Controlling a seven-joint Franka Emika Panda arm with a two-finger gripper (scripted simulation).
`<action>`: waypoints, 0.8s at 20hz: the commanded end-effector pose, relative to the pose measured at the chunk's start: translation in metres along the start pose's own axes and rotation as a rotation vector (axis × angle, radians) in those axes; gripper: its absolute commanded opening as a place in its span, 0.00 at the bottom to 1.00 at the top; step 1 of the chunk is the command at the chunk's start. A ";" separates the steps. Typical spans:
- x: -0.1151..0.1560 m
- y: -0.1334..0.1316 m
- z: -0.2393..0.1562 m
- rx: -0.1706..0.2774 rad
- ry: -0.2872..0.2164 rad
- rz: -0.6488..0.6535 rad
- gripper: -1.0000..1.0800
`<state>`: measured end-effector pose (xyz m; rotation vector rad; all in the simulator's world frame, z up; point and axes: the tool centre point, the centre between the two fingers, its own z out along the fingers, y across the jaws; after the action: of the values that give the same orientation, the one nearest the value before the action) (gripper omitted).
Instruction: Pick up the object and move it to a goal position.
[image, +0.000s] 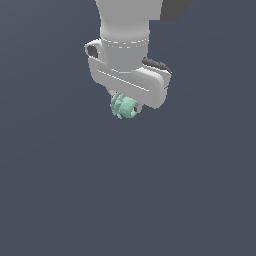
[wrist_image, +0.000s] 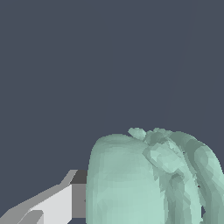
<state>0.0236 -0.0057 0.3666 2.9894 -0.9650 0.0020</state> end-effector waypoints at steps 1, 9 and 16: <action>0.005 -0.003 -0.017 -0.001 -0.001 0.000 0.00; 0.017 -0.010 -0.052 0.000 -0.001 0.000 0.00; 0.022 -0.013 -0.066 0.000 -0.001 0.000 0.00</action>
<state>0.0483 -0.0078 0.4305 2.9896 -0.9644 0.0008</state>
